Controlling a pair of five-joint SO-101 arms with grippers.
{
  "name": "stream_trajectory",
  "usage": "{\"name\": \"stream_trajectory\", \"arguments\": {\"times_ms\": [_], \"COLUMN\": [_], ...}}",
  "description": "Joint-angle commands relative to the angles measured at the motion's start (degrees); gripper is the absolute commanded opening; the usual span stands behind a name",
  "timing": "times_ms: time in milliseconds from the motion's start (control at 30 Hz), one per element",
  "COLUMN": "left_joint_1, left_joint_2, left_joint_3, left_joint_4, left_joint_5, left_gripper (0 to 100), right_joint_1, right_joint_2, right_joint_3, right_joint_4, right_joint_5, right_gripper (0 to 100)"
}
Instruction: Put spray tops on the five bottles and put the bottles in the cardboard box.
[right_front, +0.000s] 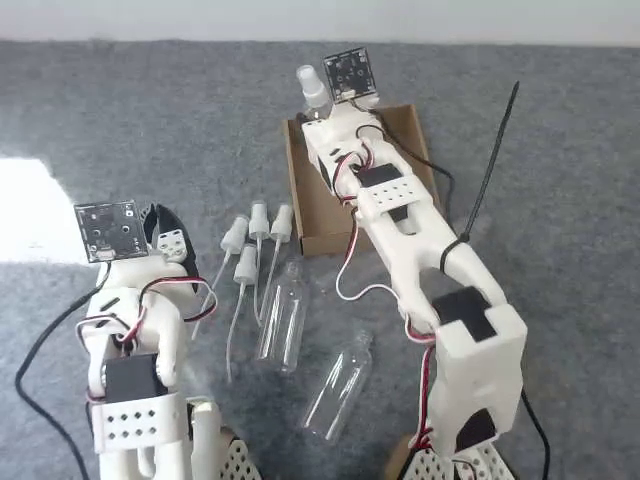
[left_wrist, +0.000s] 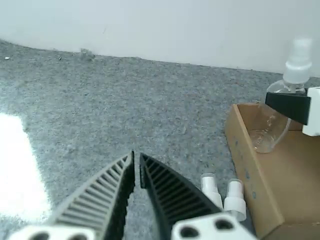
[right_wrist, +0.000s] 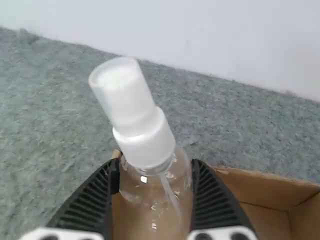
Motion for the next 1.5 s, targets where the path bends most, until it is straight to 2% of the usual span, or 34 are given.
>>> {"name": "stream_trajectory", "arguments": {"times_ms": [0,467,767,1167,1467], "left_joint_1": [-0.3,-0.3,-0.3,-0.3,-0.3], "left_joint_2": [0.4,0.4,0.4,0.4,0.4], "left_joint_3": [-0.2,-0.1,-0.1,-0.1,-0.1], "left_joint_4": [-1.7,-1.6,-1.6,-1.6,-1.6], "left_joint_5": [0.5,0.5,0.5,0.5,0.5], "left_gripper": [1,1,1,1,1], "right_joint_1": [0.5,-0.2,-1.5,-1.6,-1.6], "right_joint_2": [0.5,0.9,1.2,1.1,0.7], "right_joint_3": [-4.8,-4.7,-4.7,-4.8,-5.6], "right_joint_4": [-1.5,0.7,1.0,1.0,1.0], "right_joint_5": [-0.5,-0.4,-0.4,-0.4,-0.4], "right_gripper": [0.9,1.3,19.9,31.2,31.7]}}
